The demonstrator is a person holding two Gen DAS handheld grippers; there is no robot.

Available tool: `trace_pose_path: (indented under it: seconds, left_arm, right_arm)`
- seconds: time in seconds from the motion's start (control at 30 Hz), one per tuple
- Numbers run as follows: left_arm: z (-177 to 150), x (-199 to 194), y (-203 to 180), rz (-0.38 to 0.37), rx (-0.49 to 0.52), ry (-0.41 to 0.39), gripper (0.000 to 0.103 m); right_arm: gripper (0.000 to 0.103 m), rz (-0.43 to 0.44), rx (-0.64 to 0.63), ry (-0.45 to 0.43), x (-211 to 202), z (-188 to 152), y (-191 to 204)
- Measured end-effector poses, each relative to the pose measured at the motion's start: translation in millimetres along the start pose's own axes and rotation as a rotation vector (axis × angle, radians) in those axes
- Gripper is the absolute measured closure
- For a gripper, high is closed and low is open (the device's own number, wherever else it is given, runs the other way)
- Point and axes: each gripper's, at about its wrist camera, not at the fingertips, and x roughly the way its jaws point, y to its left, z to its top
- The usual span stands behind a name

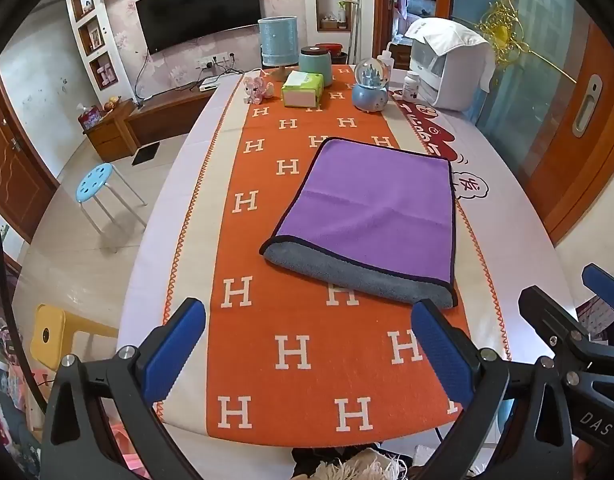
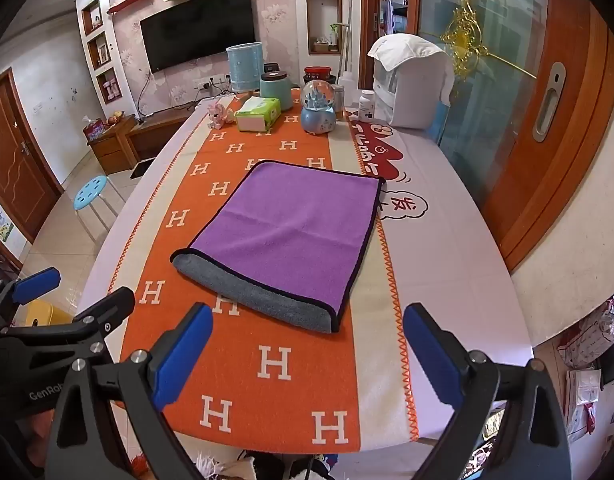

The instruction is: Fold towel

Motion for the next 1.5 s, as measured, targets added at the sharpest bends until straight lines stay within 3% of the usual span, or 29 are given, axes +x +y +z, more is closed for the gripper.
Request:
trace_pose_path:
  seconds: [1.5]
  left_arm:
    - [2.7,-4.7,-2.4,-0.007,-0.001,-0.009,0.001]
  right_arm:
    - [0.007,0.0,0.0,-0.007,-4.9,1.5,2.4]
